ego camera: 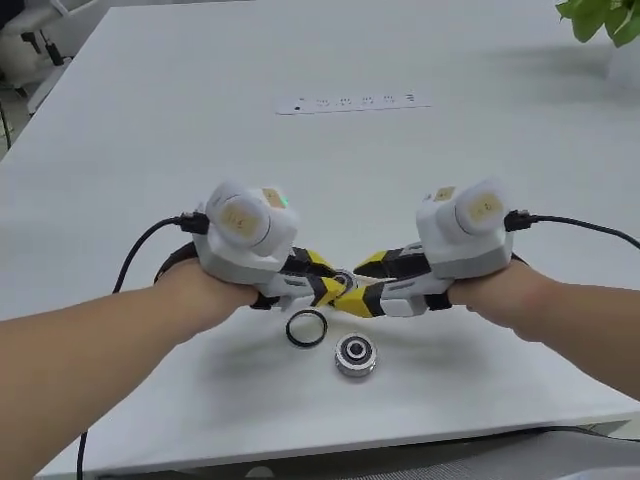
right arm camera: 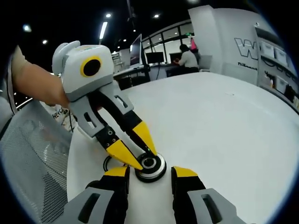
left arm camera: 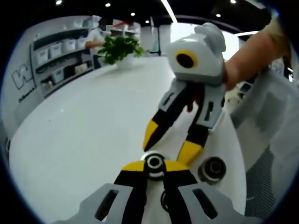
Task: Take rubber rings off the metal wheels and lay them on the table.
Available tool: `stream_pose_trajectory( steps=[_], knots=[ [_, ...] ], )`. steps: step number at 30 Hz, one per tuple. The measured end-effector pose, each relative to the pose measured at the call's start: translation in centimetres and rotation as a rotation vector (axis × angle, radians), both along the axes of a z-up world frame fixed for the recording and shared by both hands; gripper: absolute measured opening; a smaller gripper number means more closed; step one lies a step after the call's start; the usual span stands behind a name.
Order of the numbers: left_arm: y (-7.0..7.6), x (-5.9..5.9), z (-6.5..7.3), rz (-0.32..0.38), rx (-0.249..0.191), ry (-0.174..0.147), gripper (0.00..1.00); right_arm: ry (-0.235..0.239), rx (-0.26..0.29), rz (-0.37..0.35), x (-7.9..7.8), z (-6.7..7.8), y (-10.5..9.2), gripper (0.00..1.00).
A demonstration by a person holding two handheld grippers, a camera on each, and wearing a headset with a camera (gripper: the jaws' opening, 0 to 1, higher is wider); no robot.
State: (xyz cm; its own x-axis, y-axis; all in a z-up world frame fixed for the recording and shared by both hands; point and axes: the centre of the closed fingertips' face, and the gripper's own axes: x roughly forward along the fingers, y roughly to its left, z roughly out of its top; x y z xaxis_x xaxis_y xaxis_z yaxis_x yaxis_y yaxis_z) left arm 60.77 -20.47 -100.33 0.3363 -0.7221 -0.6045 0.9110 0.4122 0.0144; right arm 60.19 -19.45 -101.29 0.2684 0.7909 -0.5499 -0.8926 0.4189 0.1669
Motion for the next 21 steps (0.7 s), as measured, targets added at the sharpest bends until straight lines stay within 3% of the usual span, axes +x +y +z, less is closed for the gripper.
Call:
stream_pose_trajectory(
  steps=[6,21],
  knots=[
    [-0.01,-0.17,0.07,0.005,0.004,-0.002,0.14,-0.006,-0.017,0.005,0.17,-0.62,0.03,0.31],
    [0.01,0.11,-0.15,0.015,0.003,-0.005,0.13,-0.020,-0.031,0.007,0.15,-0.64,-0.76,0.23]
  ],
)
